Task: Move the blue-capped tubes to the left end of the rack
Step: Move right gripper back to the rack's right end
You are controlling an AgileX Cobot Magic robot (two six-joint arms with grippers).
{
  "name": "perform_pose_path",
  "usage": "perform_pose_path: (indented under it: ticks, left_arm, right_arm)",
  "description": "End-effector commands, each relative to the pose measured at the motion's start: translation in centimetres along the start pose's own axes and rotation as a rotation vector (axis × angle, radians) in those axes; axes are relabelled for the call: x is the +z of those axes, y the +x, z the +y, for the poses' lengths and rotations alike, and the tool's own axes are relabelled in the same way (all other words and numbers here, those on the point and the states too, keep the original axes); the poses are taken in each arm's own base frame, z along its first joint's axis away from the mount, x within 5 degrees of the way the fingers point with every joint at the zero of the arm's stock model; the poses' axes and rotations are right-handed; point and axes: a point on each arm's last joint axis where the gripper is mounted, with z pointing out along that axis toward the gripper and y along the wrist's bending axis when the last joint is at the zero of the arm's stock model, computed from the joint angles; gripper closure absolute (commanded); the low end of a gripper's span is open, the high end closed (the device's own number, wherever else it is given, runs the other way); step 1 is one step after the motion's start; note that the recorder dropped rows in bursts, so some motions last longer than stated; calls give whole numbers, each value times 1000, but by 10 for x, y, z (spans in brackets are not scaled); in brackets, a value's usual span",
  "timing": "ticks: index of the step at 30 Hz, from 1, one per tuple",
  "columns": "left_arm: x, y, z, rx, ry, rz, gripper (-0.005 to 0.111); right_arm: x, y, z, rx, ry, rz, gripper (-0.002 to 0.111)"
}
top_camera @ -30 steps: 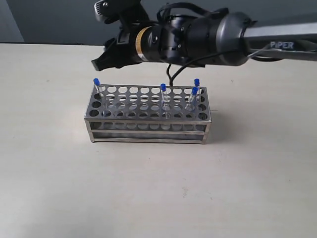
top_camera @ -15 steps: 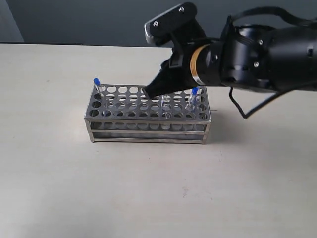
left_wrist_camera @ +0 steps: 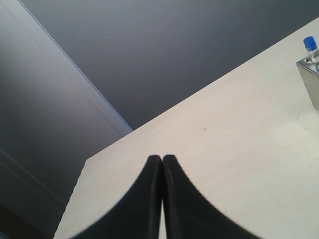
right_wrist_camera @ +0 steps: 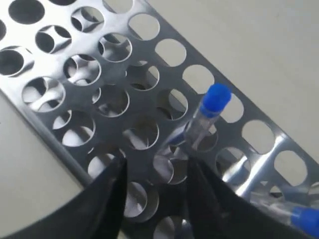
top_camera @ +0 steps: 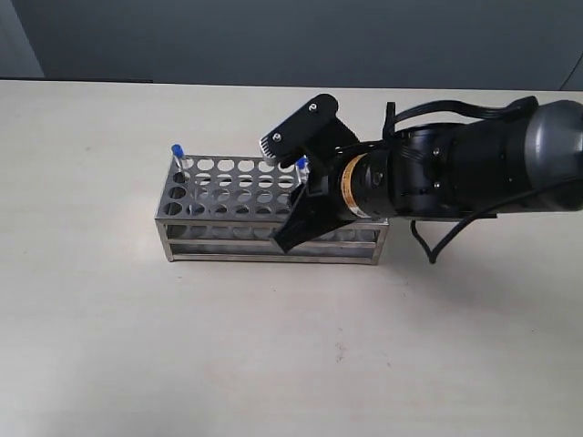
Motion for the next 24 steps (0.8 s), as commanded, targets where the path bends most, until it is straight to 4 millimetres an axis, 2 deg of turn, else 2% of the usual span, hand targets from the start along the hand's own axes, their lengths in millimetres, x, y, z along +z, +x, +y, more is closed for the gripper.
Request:
perform_pose_path:
  ticks: [1, 5, 8, 15, 19, 24]
  left_arm:
    - [0, -2, 1, -6, 2, -7, 106]
    - [0, -2, 1, -6, 2, -7, 106]
    - [0, -2, 1, -6, 2, -7, 106]
    - [0, -2, 1, -6, 2, -7, 106]
    - [0, -2, 1, -6, 2, -7, 106]
    - [0, -2, 1, -6, 2, -7, 106]
  right_arm:
    - [4, -1, -6, -22, 51, 29, 67]
    - [2, -6, -9, 15, 71, 22, 67]
    - [-8, -15, -12, 24, 85, -13, 67]
    - [-57, -36, -28, 95, 182, -94, 67]
    - [-85, -28, -31, 75, 201, -143, 72]
    - [-104, 4, -38, 144, 272, -148, 90]
